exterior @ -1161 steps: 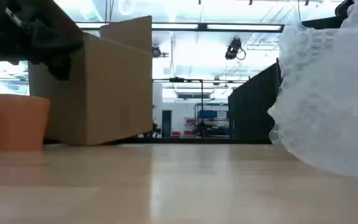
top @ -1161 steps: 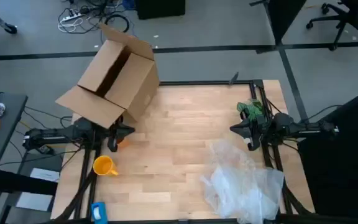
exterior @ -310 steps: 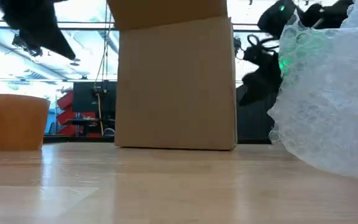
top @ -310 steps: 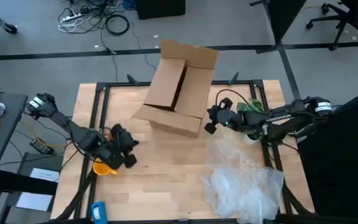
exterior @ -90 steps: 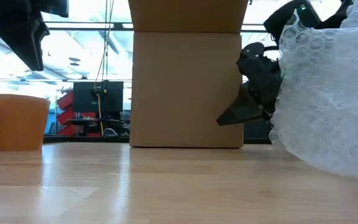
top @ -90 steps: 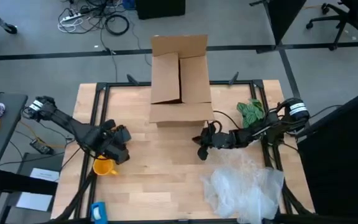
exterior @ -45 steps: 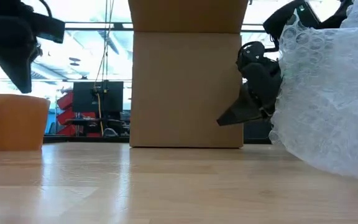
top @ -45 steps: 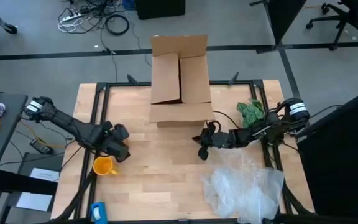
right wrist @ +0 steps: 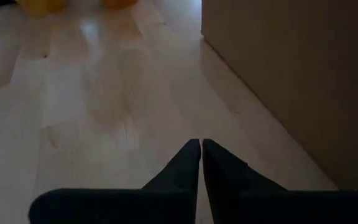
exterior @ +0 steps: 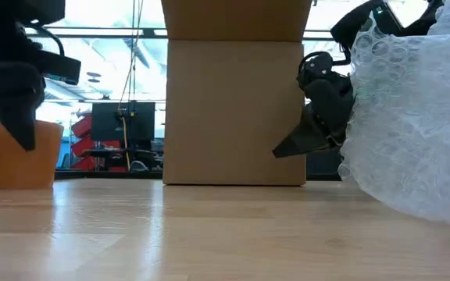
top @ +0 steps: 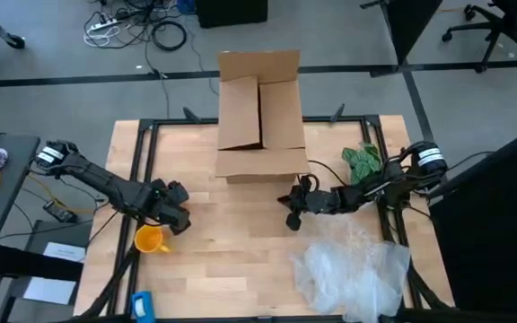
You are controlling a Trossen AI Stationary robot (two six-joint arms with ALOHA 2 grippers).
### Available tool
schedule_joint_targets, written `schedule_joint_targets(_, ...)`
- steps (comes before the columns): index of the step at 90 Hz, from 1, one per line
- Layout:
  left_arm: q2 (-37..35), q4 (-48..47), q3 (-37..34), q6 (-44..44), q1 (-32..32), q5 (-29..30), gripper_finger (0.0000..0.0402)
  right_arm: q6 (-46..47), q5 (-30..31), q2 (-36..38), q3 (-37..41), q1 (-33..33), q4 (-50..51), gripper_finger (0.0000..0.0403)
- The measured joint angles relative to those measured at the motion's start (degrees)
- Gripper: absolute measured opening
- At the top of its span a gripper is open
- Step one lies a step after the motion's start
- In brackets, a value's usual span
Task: Wrap mug
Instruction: Wrap the orange cup with the bubble wrap
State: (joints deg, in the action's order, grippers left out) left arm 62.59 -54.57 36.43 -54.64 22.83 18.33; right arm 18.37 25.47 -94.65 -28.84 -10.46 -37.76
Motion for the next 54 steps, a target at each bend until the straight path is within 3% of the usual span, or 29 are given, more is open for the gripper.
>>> schedule_joint_targets(16,0.2,13.4,-0.1,10.5,0.0,0.2,0.0067,-3.1,0.5,0.8,0.0,0.0,0.8,0.0)
schedule_joint_targets(28,0.6,22.9,-0.1,16.0,0.0,0.1,0.0013,-3.6,1.0,5.5,0.0,0.0,6.4,0.0)
schedule_joint_targets(54,1.8,30.8,0.0,19.8,0.0,-2.2,0.0024,-2.8,2.2,23.4,0.0,0.0,28.7,0.0)
